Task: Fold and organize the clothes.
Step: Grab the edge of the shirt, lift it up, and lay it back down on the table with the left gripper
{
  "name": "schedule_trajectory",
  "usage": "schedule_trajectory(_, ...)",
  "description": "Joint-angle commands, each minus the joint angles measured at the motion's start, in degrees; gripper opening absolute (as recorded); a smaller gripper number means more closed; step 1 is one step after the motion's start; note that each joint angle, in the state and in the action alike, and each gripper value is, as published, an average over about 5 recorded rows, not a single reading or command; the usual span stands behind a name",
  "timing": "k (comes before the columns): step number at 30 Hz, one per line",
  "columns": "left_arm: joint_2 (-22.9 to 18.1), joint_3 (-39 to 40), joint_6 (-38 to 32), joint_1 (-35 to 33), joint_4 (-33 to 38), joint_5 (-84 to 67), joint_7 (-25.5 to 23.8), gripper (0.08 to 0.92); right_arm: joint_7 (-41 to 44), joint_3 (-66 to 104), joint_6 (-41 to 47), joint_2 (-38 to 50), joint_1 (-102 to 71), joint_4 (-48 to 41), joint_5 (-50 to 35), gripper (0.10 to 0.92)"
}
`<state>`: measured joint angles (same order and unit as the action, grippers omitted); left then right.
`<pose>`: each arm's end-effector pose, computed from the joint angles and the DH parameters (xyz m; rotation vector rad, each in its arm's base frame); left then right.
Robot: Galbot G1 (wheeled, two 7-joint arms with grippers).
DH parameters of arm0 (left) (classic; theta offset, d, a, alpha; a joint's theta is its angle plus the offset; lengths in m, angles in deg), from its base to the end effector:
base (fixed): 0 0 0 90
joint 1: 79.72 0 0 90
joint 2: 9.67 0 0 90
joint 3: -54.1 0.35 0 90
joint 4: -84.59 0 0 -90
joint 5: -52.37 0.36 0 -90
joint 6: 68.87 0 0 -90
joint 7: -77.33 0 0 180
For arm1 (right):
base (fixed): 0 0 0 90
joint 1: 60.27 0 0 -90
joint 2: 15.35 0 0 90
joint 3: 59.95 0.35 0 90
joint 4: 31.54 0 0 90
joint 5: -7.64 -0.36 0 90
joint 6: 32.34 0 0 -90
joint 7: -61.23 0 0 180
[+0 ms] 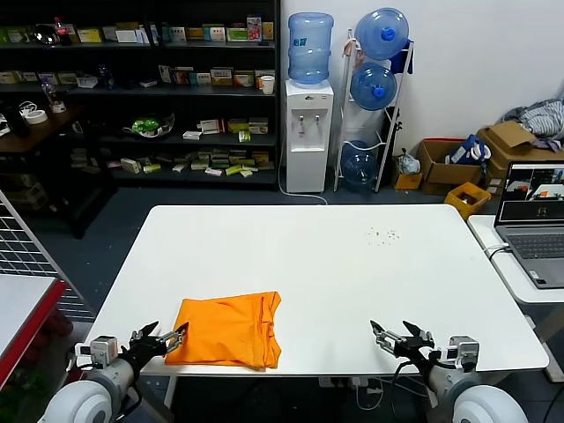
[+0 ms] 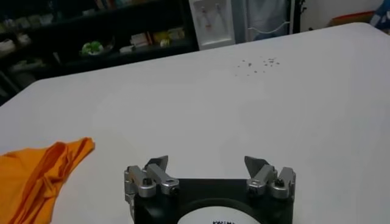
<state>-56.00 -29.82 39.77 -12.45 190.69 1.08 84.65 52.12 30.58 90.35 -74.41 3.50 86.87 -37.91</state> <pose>0.2375 0.1462 -0.3231 -0.2002 -2.5184 0.1564 0.2169 -0.0944 -0.2761 0.2123 -2.4894 -0.2355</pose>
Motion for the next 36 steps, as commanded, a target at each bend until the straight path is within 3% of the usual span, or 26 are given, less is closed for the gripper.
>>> schedule_trajectory(1, 0.34, -0.41, -1.16, 0.73, -3.11, 0.14, -3.73, 0.823, -0.2, -0.33, 0.08, -0.11, 0.25, -0.09, 0.02, 0.823)
schedule_trajectory(9, -1.86, 1.19, -0.65, 1.75, -3.26, 0.22, -3.13, 0.821, -0.25, 0.03, 0.14, 0.31, -0.15, 0.1, -0.09, 0.823)
schedule_trajectory(12, -2.18, 1.69, -0.44, 2.01, -3.3, 0.24, -2.93, 0.782, -0.25, 0.2, 0.14, 0.42, -0.28, 0.13, -0.14, 0.823)
schedule_trajectory(30, -3.02, 2.06, -0.67, 2.45, -2.98, 0.2, -2.26, 0.267, -0.31, 0.13, 0.13, 0.19, -0.5, 0.18, -0.13, 0.823)
schedule_trajectory(36, -2.51, 0.99, -0.26, 1.47, 0.87, 0.01, -0.95, 0.112, -0.32, 0.01, 0.13, 0.21, -0.38, 0.12, -0.16, 0.823)
